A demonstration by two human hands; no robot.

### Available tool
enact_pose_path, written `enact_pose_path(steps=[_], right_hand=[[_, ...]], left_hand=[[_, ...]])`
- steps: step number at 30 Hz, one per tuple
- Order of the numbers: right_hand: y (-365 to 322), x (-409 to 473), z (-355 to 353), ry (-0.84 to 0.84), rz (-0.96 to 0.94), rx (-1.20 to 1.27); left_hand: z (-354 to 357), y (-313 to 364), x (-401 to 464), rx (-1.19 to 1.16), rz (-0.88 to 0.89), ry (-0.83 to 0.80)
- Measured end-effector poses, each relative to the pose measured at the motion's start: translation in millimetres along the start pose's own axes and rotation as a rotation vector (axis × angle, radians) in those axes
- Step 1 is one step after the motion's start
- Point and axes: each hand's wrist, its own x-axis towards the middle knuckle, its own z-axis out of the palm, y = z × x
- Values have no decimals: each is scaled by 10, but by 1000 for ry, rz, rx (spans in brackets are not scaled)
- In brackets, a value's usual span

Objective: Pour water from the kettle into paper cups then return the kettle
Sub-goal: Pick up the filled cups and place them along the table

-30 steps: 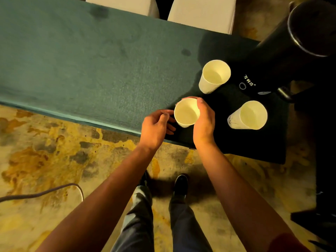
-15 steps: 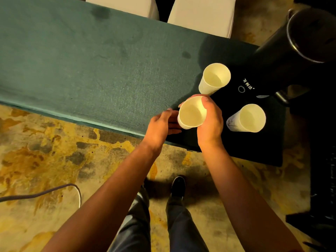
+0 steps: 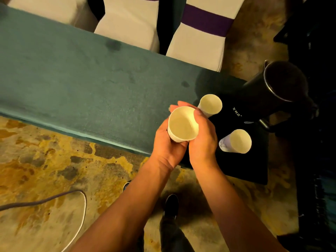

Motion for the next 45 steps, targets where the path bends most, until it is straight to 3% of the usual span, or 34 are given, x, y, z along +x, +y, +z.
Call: enact_pose_path(steps=[15, 26, 36, 45], right_hand=[[-8, 468, 1372, 71, -54, 35], [229, 1287, 2034, -37, -74, 30], [391, 1828, 2581, -53, -59, 37], [659, 2011, 3069, 102, 26, 70]], left_hand=[[91, 1465, 199, 33, -1, 37], [162, 2222, 841, -17, 86, 62], [104, 2885, 1344, -73, 24, 123], [-145, 3538, 1514, 171, -3, 208]])
